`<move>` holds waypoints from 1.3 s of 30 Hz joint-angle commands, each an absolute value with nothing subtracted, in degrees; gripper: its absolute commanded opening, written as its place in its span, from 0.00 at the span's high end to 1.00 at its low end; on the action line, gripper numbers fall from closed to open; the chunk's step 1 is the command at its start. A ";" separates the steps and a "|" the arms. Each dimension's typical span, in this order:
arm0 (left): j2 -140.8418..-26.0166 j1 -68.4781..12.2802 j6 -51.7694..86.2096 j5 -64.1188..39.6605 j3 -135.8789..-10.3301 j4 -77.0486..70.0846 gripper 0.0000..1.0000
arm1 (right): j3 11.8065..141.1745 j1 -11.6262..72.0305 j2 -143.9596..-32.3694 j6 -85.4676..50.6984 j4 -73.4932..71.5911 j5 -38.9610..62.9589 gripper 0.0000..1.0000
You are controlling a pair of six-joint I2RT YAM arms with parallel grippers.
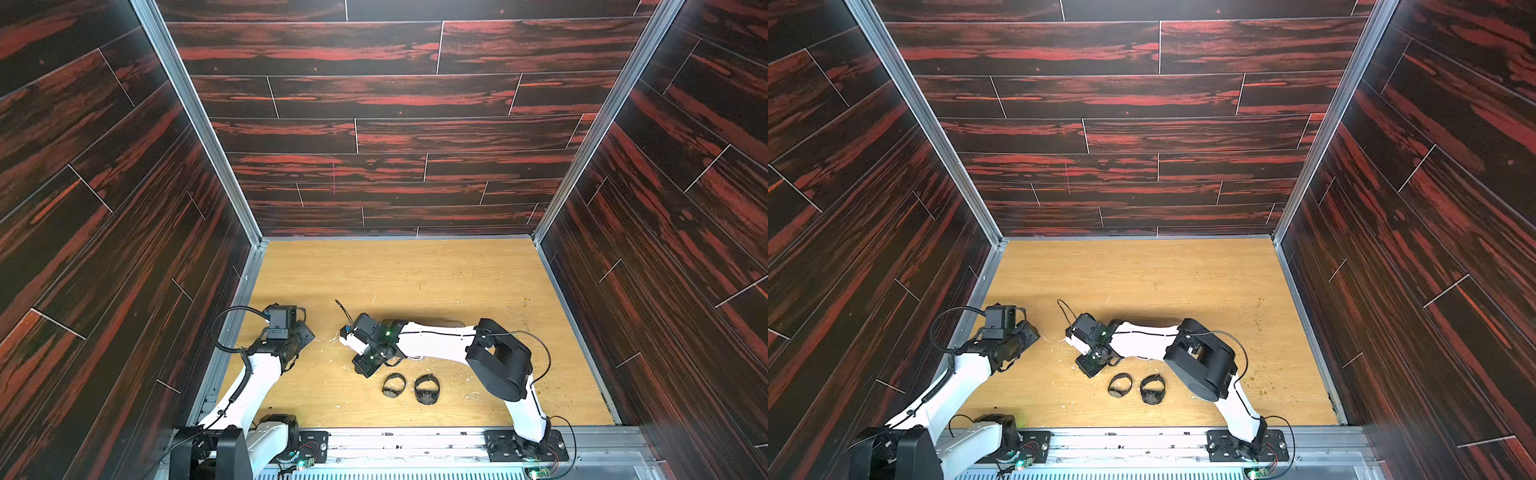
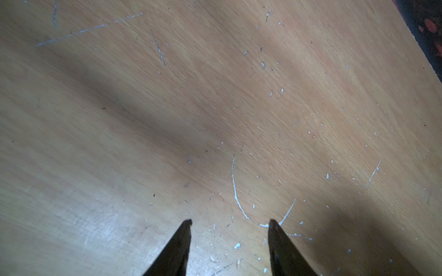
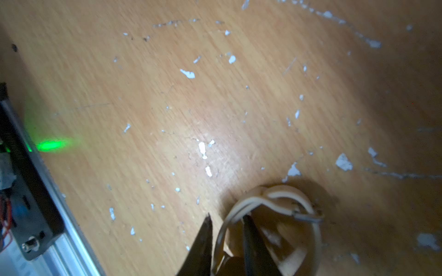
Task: Place watch on stand
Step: Pick up the watch at the center of the board.
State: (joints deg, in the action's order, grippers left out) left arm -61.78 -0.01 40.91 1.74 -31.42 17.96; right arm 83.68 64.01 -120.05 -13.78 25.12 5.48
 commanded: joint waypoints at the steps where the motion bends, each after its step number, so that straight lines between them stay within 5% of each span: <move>1: -61.70 0.00 39.94 2.59 -33.31 18.60 0.47 | 85.97 64.81 -121.85 -12.58 27.63 4.66 0.77; 16: -61.49 0.00 39.31 3.08 -34.05 19.68 0.47 | 89.91 65.59 -124.47 -13.60 30.76 1.61 0.98; 34: -55.53 0.00 39.28 4.92 -34.26 22.24 0.46 | 86.02 60.11 -116.92 -19.44 22.70 24.57 1.00; 39: -53.59 0.00 39.37 3.12 -34.45 22.07 0.38 | 83.44 56.18 -114.38 -23.45 18.11 31.30 1.00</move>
